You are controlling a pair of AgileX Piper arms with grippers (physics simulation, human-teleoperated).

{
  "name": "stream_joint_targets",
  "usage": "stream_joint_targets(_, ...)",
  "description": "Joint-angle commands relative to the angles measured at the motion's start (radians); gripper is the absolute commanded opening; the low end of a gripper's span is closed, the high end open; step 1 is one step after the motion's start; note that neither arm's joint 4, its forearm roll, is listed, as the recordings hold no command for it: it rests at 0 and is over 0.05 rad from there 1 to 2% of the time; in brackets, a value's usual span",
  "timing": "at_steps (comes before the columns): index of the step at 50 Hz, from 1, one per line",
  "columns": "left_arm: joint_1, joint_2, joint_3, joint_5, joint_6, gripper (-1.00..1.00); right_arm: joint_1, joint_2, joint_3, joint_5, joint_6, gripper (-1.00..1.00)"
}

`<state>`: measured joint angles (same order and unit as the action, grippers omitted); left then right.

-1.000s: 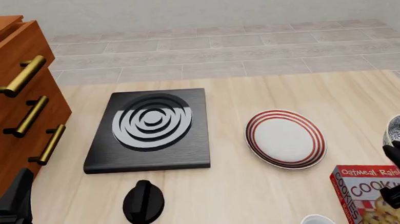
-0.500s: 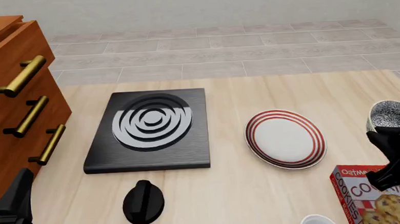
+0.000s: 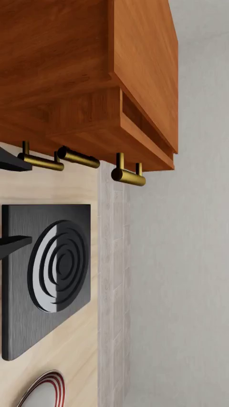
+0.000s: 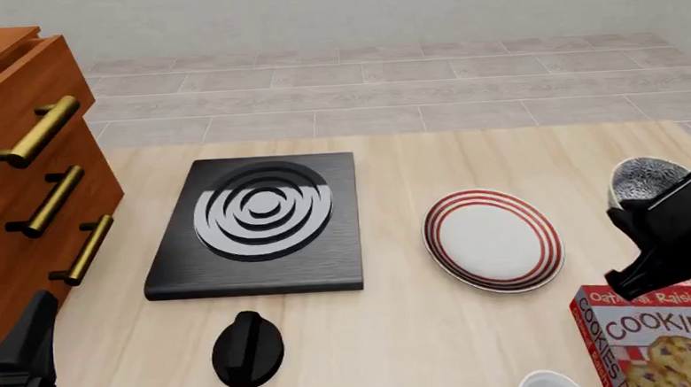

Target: Pick the akita bowl on the cookies box and place it on the plate.

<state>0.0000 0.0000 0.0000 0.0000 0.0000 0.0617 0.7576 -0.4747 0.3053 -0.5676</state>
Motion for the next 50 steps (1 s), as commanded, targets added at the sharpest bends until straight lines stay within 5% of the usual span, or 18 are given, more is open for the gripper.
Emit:
stream_joint_targets(1, 0.0, 0.0, 0.0, 0.0, 0.0, 1.0, -0.003, 0.056, -0.017, -0.046, -0.03, -1.0)
stream_joint_targets(21, 0.0, 0.0, 0.0, 0.0, 0.0, 1.0, 0.039, 0.151, -0.035, -0.105, -0.03, -1.0)
stream_joint_targets(50, 0.0, 0.0, 0.0, 0.0, 0.0, 1.0, 0.143, 0.344, -0.083, -0.223, 0.05, -1.0)
